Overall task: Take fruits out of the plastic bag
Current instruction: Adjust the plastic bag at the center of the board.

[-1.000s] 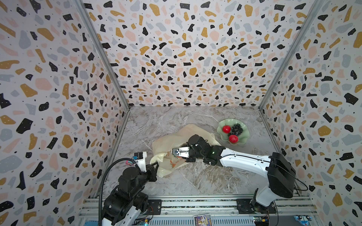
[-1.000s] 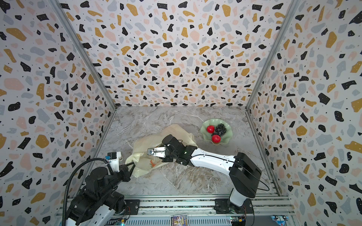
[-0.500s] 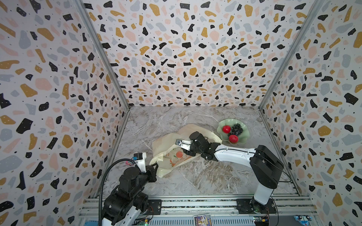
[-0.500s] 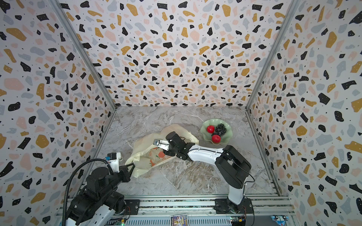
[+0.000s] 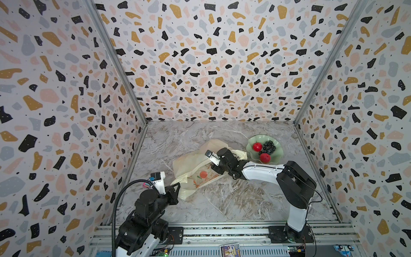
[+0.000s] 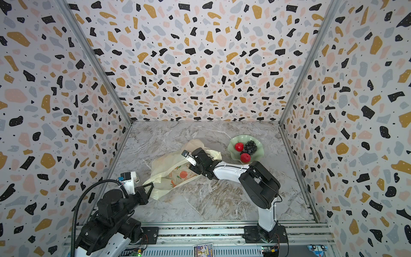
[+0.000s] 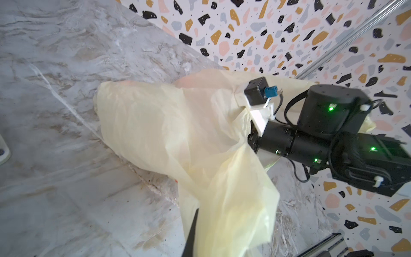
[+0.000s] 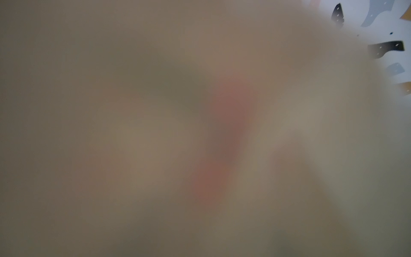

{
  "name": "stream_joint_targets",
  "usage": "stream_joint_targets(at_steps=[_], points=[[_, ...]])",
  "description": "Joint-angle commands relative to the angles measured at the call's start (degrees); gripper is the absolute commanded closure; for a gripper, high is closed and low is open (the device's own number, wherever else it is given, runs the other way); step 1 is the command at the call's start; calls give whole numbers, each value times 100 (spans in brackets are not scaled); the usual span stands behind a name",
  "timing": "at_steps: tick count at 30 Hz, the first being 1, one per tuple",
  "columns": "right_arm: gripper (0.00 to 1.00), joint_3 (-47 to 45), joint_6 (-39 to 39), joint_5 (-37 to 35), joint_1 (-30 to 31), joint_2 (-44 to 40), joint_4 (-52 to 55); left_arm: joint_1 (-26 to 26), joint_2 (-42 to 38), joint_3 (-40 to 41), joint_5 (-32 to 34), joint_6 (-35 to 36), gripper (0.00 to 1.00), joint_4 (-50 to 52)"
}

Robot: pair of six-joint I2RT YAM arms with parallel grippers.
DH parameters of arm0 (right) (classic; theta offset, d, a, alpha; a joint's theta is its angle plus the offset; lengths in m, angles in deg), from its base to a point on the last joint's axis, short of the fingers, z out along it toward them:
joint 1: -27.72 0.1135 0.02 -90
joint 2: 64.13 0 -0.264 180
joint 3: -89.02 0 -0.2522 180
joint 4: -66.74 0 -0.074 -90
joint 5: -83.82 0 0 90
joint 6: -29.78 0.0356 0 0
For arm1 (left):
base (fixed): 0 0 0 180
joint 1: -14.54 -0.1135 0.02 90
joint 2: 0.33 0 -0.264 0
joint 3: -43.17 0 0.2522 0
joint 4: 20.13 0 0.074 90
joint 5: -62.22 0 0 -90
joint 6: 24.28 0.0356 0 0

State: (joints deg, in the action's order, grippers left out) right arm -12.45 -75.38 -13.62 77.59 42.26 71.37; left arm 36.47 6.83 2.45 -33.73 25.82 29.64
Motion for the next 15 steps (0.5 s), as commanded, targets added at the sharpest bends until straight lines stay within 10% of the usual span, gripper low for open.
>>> stream_joint_targets(at_steps=[1,8,15], points=[[35,-406,371,384,107,-564,-395,13,100,108,13,-221,100,-738],[35,-1384,473,1285,237,-1607,-1402,13,380,165,291,-121,100,-762],[47,-1508,-1110,1817,759,-1658,-1215,14,207,261,306,-143,100,-726]])
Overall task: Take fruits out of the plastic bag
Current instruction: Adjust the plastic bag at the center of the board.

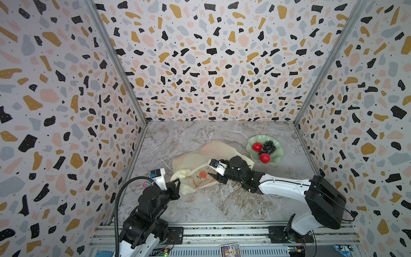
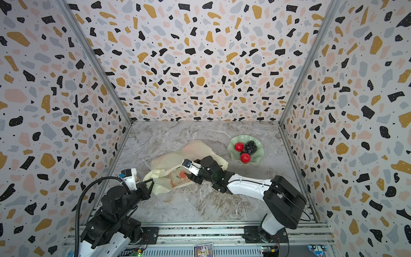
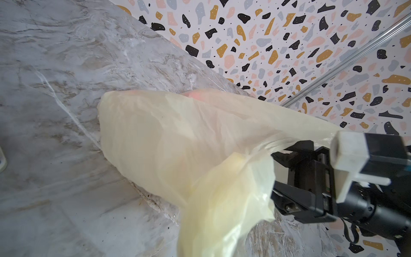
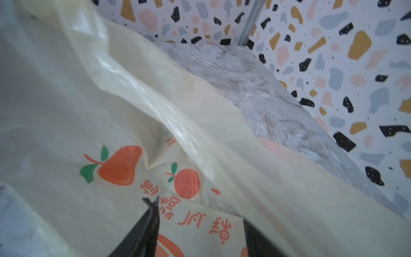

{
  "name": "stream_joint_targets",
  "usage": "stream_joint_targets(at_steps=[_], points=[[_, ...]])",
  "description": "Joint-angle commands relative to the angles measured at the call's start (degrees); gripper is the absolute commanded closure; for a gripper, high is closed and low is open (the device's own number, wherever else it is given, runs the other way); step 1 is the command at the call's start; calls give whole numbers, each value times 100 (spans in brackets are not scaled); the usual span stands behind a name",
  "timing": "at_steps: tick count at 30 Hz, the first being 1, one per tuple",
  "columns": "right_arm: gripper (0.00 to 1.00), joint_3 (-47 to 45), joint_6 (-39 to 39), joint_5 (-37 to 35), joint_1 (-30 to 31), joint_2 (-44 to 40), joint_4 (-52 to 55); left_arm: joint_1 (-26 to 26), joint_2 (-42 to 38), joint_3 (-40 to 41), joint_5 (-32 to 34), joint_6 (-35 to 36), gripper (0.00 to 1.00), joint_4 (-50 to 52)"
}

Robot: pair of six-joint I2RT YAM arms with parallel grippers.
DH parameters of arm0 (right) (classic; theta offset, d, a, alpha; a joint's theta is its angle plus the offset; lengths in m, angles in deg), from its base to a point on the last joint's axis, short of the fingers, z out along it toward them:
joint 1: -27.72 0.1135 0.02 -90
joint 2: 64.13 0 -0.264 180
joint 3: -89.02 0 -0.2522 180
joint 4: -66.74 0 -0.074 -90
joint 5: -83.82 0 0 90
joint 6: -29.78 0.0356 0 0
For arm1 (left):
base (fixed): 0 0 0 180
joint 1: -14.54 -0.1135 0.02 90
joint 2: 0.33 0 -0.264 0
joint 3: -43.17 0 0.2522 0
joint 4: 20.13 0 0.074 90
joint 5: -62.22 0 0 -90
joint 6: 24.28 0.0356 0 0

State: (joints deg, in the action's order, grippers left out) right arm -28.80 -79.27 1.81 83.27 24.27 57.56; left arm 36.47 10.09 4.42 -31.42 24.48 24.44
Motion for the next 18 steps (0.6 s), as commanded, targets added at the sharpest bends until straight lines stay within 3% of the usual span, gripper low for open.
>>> stream_joint_targets(at_steps=[1,4,10,13,18], points=[[52,315,-847,173,217,311,391,14,-156,69,81,-16,100,-183],[66,878,-1231,-28,245,791,954,14,-237,69,100,-16,100,-141],[75,1337,-1803,-642,224,1478,940,13,-279,40,61,44,100,-119],[73,1596,-1803,-863,117,1736,949,13,-286,12,4,108,100,-93],[54,2109,-1286,-1530,-139,2221,1081,14,-314,3,-62,160,100,-95]])
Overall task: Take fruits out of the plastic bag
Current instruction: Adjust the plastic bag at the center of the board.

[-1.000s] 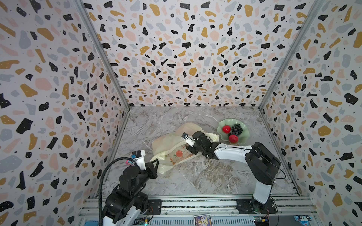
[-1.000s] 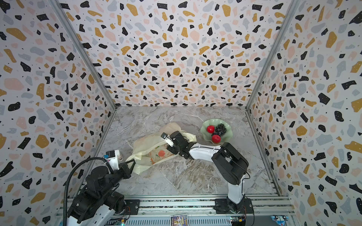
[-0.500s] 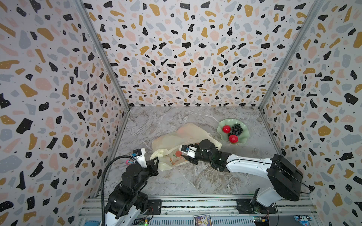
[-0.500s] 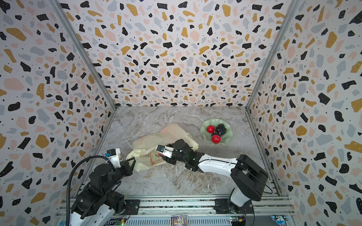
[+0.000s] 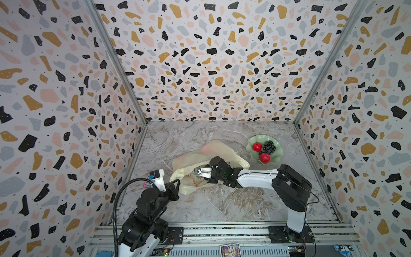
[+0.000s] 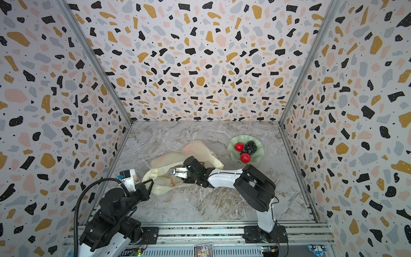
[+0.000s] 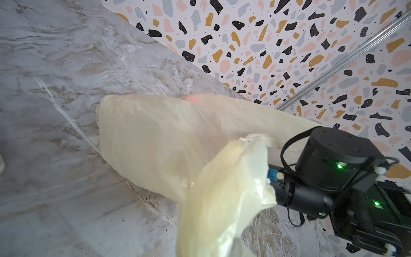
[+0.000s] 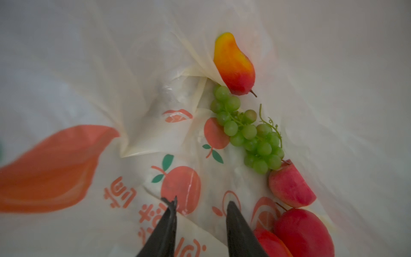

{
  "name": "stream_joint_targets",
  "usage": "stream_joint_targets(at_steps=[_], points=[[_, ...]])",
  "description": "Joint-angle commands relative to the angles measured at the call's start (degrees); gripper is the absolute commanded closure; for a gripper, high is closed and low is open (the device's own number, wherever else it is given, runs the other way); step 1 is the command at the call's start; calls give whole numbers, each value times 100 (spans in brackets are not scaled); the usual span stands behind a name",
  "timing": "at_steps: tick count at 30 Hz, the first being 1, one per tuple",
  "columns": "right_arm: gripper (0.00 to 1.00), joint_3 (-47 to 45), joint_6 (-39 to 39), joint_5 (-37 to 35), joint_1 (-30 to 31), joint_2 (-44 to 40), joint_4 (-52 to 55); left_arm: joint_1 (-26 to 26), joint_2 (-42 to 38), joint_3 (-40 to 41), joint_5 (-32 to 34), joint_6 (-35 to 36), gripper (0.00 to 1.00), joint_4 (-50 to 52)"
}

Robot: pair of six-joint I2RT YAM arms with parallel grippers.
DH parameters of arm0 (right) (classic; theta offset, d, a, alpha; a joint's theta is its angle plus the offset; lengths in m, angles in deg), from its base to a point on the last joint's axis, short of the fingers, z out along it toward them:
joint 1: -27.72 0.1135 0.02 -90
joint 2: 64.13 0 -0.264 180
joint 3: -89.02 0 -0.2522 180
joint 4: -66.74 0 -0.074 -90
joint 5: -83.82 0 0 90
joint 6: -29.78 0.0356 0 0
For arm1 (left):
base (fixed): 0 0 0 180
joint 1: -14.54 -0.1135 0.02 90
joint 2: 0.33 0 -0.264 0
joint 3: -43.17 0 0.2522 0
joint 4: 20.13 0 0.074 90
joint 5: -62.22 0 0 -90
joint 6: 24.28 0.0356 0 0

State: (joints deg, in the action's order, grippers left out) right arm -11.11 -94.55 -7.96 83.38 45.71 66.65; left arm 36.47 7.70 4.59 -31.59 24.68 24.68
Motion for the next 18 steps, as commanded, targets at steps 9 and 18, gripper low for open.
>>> stream_joint_targets(at_steps=[9,18], points=[[33,820,1734,-1150,-598,523,451,13,-92,20,-186,201,100,-125],[19,642,3759,204,-1200,606,21,19,-95,46,-302,245,100,-132]])
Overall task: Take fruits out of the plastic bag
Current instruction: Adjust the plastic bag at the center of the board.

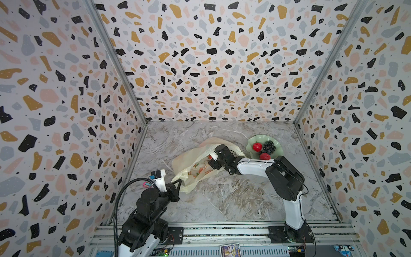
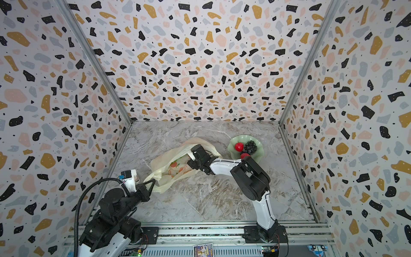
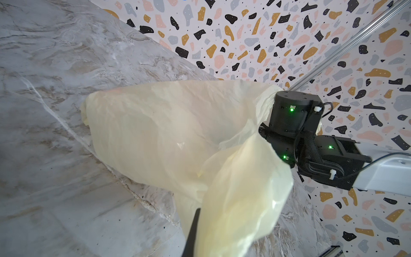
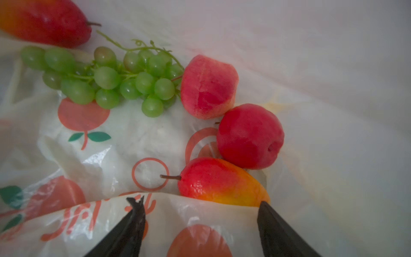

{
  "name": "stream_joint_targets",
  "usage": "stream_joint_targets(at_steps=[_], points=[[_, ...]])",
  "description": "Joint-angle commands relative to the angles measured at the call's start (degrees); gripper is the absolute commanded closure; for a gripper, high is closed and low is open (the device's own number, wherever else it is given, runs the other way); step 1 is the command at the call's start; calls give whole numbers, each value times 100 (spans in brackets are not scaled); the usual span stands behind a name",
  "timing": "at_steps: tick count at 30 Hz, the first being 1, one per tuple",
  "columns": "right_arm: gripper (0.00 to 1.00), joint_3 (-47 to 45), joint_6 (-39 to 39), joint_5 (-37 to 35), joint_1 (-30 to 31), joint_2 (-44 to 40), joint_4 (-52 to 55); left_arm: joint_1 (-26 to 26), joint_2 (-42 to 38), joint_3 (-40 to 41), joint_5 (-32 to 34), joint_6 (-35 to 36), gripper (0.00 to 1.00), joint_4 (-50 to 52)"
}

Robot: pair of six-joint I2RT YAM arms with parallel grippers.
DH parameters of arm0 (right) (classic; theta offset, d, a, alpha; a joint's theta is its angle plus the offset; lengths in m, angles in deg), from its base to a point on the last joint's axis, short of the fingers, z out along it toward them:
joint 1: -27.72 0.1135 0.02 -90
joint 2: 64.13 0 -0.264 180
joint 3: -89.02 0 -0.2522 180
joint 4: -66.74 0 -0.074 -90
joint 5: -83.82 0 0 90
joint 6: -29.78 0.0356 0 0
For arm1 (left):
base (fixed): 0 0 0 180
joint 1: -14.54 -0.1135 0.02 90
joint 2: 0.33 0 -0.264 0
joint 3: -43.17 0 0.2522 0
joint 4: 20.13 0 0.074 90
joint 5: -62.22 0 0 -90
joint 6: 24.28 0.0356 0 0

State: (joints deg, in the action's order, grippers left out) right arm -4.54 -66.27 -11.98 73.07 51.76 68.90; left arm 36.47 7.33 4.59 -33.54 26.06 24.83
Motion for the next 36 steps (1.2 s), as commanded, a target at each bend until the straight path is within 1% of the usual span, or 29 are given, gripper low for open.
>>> stream_joint_targets(at_steps=[1,3,7,8,9,10,12,16,20,22,25,28,36], points=[[19,-27,1064,720,-204,18,-282,13,-55,56,-122,104,100,-158],[20,-35,1338,975,-254,55,-431,17,-35,74,-155,108,100,-166],[29,-93,1778,1377,-263,43,-792,17,33,83,-196,110,100,-186],[33,-91,1889,1481,-246,59,-882,18,46,91,-195,113,100,-195],[40,-75,1959,1543,-216,73,-941,16,54,92,-204,115,100,-200],[44,-63,1995,1561,-176,82,-976,13,54,91,-205,110,100,-196],[48,-6,1974,1450,-65,116,-1043,17,51,91,-199,118,100,-194],[48,277,1905,1332,45,384,-1031,17,44,104,-204,111,100,-206],[43,519,2002,971,-36,762,-930,14,49,101,-214,108,100,-207],[43,522,2120,881,-129,844,-816,13,51,98,-179,114,100,-194],[43,269,2228,804,-251,729,-748,19,34,83,-162,109,100,-185],[42,-187,2229,695,-287,441,-816,17,34,91,-145,94,100,-195],[43,-1179,2254,685,-307,-283,-835,13,34,58,-153,132,100,-146]])
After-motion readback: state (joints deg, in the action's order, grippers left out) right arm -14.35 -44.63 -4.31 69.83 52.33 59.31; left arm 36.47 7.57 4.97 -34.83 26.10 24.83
